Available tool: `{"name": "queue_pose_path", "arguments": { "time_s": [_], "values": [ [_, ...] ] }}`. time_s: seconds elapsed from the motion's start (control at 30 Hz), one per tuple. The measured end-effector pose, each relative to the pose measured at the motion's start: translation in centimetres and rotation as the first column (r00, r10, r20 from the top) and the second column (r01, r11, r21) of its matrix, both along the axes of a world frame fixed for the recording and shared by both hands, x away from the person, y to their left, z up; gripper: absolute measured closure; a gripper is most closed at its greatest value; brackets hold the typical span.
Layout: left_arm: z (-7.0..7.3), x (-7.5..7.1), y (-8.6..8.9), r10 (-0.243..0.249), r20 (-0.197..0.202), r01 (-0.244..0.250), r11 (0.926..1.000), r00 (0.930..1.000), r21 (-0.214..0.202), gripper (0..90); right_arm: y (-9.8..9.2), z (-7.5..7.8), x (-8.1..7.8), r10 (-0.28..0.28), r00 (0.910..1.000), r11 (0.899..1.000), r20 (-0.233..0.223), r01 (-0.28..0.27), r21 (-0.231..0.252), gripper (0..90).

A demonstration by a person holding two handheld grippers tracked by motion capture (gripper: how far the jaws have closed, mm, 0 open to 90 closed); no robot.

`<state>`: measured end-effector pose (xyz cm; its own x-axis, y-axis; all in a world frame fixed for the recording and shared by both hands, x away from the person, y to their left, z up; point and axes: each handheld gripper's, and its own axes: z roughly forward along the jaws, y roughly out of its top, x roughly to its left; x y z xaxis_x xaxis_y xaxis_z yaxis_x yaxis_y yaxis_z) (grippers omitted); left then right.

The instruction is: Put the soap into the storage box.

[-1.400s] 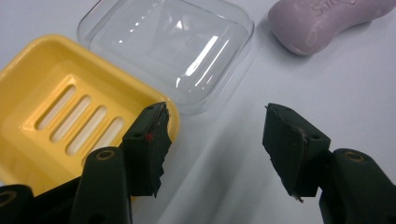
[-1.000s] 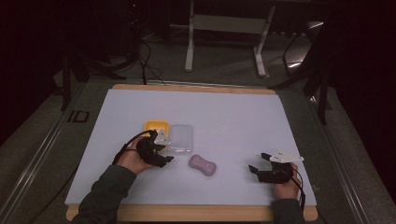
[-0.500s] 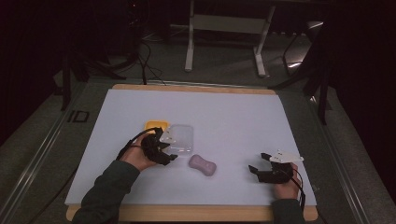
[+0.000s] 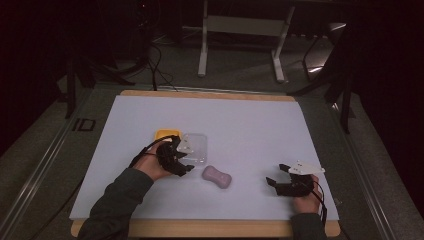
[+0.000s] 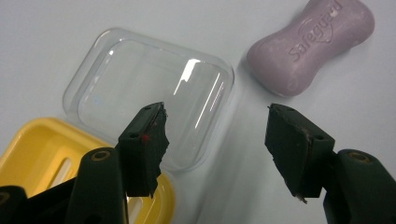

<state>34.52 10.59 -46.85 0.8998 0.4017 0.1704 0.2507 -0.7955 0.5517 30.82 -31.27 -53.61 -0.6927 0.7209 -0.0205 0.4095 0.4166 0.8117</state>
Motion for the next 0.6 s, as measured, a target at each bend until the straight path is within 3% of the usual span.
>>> {"name": "queue_pose_path", "arguments": {
  "time_s": [0.6],
  "values": [
    [0.2,0.5,-1.8,-0.062,-0.003,0.062,0.9978,0.9981,0.022,36.9,0.0,0.0,0.0,0.005,1.0000,1.000,0.003,-0.005,-0.003,22.3]
  ]
}}
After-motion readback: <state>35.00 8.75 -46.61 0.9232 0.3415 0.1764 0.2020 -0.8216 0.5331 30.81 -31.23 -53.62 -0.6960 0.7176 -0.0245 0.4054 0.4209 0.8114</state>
